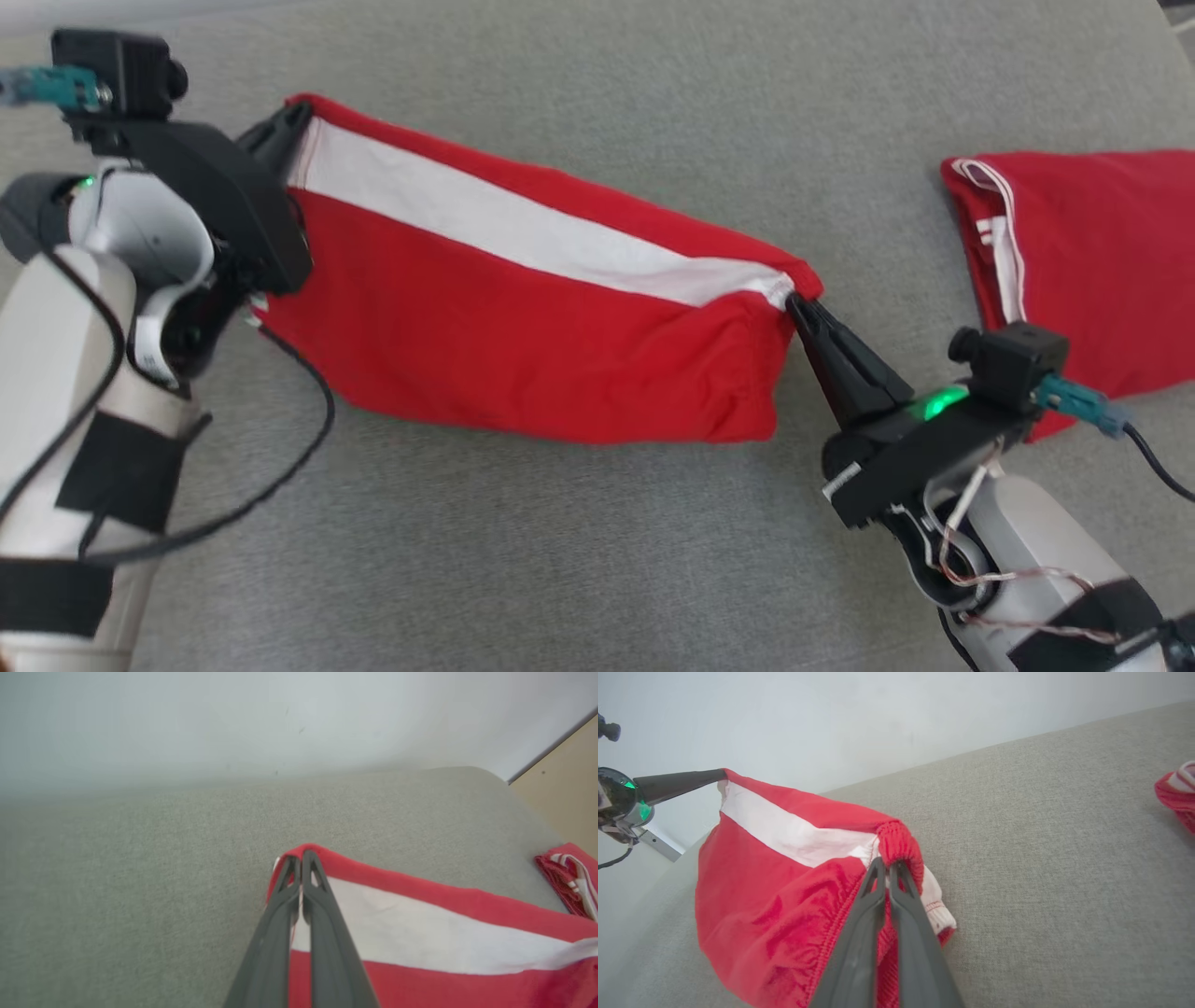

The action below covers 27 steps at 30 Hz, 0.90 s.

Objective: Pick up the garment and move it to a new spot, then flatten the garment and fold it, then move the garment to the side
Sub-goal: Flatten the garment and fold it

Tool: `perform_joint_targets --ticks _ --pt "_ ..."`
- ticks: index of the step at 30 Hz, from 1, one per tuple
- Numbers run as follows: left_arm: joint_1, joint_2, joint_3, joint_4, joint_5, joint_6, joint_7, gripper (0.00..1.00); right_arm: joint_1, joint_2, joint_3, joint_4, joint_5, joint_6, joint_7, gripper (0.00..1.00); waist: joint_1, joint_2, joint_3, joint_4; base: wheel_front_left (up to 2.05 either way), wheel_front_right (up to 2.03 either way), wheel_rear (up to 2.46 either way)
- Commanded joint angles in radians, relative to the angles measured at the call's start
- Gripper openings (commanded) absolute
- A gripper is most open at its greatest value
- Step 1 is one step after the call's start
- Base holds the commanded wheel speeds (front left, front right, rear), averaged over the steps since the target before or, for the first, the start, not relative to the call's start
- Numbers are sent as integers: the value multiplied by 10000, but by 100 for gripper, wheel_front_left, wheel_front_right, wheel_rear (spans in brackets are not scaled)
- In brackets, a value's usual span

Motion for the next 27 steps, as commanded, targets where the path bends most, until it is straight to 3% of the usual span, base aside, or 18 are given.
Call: perform_joint_targets --ticks 1,8,9,10,11,12,13,16,20,27 --pt "-280 7 -39 420 -19 -59 -116 0 -290 6 139 227 83 -3 -147 0 -4 -2 549 -563 0 0 0" --pt "-1419 -290 -311 2764 -137 -244 -1050 0 -1282 -81 1283 1322 742 -3 -783 0 -4 -2 820 -818 0 0 0" --pt "-1536 -289 -331 2988 -171 -263 -1216 0 -1333 -42 1464 1368 992 -1 -822 7 -4 -2 822 -834 0 0 0" --pt "-1580 -315 -324 3250 -260 -280 -1314 16 -1363 -87 1673 1370 1154 -3 -864 50 -4 -2 807 -841 0 0 0" --pt "-1601 -353 -374 3485 -282 -298 -1401 40 -1396 -209 1807 1415 1254 -3 -930 86 -4 -2 787 -837 0 0 0" --pt "-1673 -380 -438 3624 -290 -313 -1517 94 -1418 -304 1912 1455 1358 -3 -996 100 -4 -2 774 -827 0 0 0" --pt "-1687 -442 -457 3765 -382 -319 -1648 100 -1410 -374 2035 1474 1419 -3 -1080 100 -4 -2 735 -794 0 0 0" --pt "-1656 -462 -557 3929 -280 -333 -2007 100 -1295 -507 2167 1494 1471 -1 -1233 100 -4 -2 665 -719 0 0 0" --pt "-1313 -441 -456 3827 -173 -195 -3407 100 -779 -738 1659 1381 1208 -1 -1500 100 -4 -2 465 -482 0 0 0" --pt "326 -223 55 2241 -23 911 -6003 100 768 -204 -575 116 -317 -3 -1548 100 -4 -2 -53 -73 0 0 0"
